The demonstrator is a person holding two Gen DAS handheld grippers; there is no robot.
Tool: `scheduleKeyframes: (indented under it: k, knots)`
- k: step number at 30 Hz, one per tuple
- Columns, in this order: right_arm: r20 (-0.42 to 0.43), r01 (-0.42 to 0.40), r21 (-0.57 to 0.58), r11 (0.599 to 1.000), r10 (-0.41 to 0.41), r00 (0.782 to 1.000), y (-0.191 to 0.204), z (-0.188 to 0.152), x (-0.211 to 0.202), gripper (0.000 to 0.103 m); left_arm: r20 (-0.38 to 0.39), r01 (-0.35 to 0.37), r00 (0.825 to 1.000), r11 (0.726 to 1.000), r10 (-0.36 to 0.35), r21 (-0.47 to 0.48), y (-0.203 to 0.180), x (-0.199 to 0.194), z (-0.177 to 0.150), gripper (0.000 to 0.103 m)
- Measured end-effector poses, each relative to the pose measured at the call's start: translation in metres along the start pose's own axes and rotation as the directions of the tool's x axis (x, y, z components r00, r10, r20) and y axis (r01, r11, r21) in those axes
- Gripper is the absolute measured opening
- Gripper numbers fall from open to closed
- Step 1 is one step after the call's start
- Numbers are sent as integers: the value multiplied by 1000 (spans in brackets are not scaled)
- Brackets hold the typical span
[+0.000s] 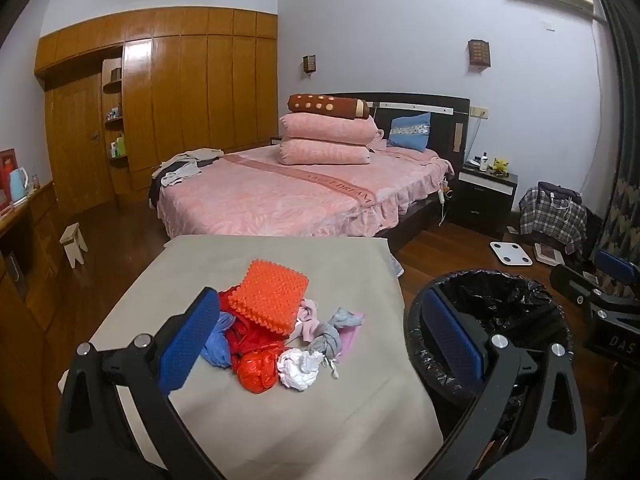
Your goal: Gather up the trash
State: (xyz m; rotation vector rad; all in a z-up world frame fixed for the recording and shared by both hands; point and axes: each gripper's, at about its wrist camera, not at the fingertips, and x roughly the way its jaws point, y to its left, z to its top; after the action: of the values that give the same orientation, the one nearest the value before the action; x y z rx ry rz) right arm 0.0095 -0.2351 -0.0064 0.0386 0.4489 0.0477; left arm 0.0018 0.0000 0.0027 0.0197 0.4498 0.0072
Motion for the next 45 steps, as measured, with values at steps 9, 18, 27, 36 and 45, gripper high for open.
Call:
scheduleKeyframes:
  k: [9, 18, 27, 36, 45]
  knots:
    - [-1, 0, -3, 1000, 0, 1000, 1, 1, 1, 97, -2, 2, 1000, 1000, -2, -2, 1, 2, -1, 98]
    - [-4, 0, -5, 1000, 0, 1000, -1, 0, 1, 97, -5, 2, 1000, 1000, -2, -3, 1, 2, -1, 98]
    - [-5, 1, -5, 1000, -1, 1000, 4, 2, 3, 97, -5, 2, 1000, 1000, -2, -3, 1, 2, -2, 98]
    - [-6, 0, -7, 1000, 0, 1000, 4, 3, 3, 97, -7, 3, 1000, 1000, -3, -3, 1, 3, -2, 98]
    - [-9, 0, -6, 1000, 0, 1000, 6, 0, 5, 97, -9, 3, 1000, 1000, -3, -5, 1, 2, -2, 98]
